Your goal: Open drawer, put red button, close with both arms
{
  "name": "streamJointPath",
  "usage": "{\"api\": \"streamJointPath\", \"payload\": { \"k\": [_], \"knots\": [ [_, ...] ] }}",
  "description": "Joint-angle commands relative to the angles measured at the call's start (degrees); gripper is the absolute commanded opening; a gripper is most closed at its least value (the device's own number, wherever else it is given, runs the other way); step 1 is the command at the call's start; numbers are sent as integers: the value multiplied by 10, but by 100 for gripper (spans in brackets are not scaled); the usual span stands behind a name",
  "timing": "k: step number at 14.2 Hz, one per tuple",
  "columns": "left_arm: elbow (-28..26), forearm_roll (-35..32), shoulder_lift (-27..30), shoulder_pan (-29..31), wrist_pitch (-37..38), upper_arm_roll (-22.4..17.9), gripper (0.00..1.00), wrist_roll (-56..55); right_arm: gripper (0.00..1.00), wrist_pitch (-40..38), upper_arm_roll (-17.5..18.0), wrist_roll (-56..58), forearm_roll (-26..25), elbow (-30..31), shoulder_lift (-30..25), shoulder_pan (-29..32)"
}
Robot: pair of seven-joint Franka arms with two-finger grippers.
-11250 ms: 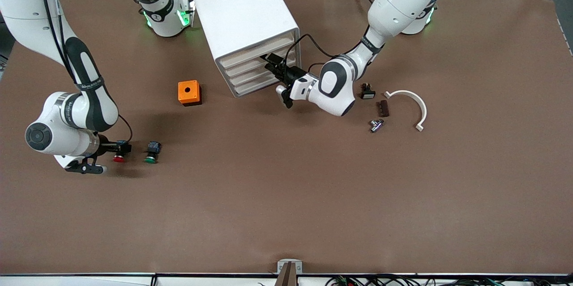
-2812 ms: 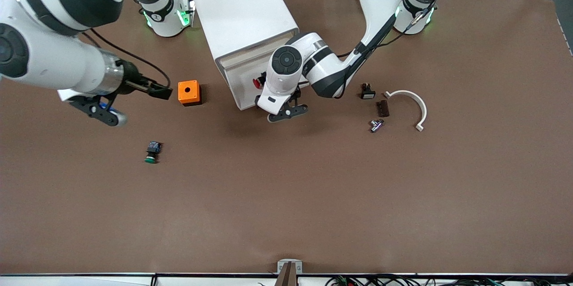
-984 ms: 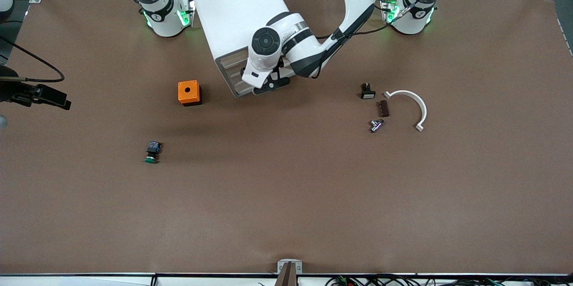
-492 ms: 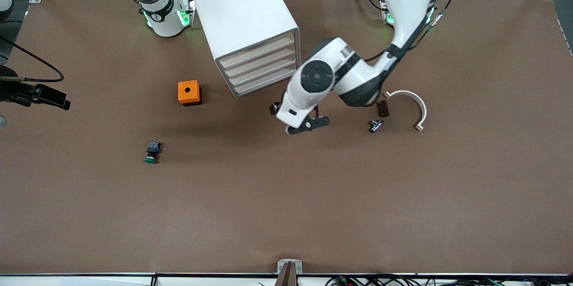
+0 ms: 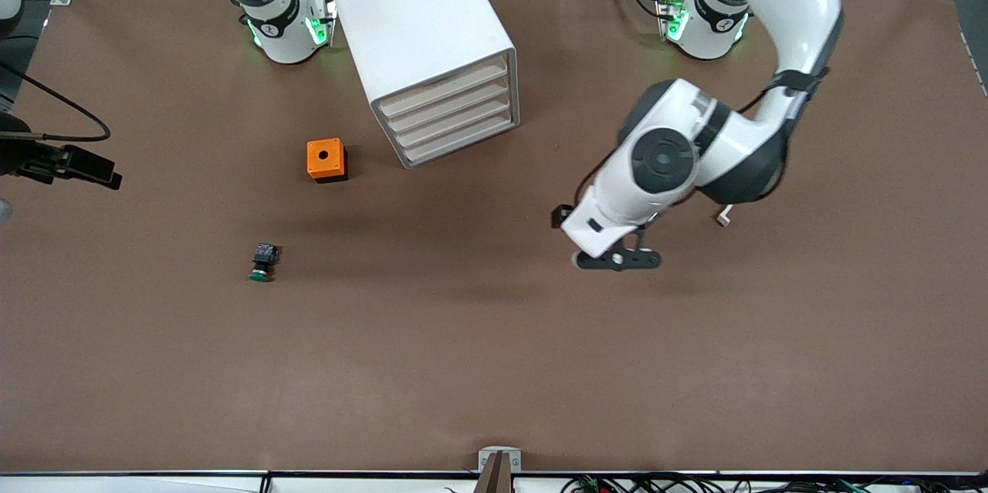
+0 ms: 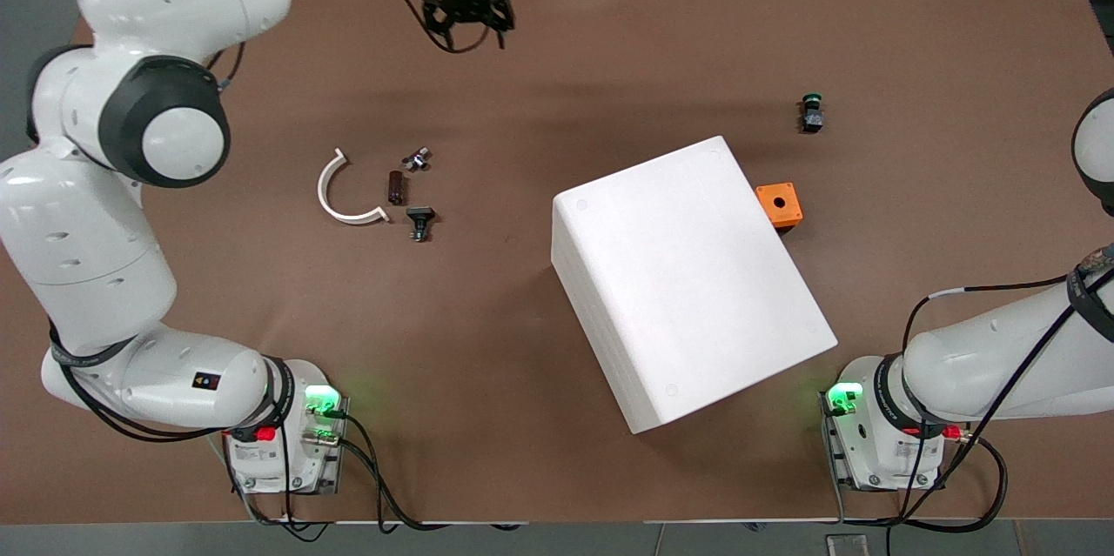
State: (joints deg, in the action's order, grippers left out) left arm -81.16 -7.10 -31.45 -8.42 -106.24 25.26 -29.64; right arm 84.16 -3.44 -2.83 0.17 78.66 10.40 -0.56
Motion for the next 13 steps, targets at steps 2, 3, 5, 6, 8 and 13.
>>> {"api": "streamJointPath", "payload": {
  "k": [2, 3, 5, 6, 8, 13],
  "knots": [
    [-10, -9, 36, 68, 37, 5, 100, 115, 100, -3, 8, -7, -9, -3, -4, 8],
    [-9, -9, 42, 82, 45, 5, 100, 139, 100, -3, 8, -7, -10, -3, -4, 8],
    [-10, -12, 53, 111, 52, 3, 100, 205, 100, -3, 7, -7, -9, -6, -4, 8],
    [-10, -20, 60, 113, 52, -2, 100, 226, 100, -3, 8, -7, -9, -7, -4, 8],
    [-21, -22, 95, 98, 53, -62, 100, 263, 100, -3, 8, -6, -10, -7, -4, 8],
    [-61, -6, 176, 82, 53, -155, 100, 335, 100, -3, 9, -6, -9, -7, -2, 7]
  ]
}}
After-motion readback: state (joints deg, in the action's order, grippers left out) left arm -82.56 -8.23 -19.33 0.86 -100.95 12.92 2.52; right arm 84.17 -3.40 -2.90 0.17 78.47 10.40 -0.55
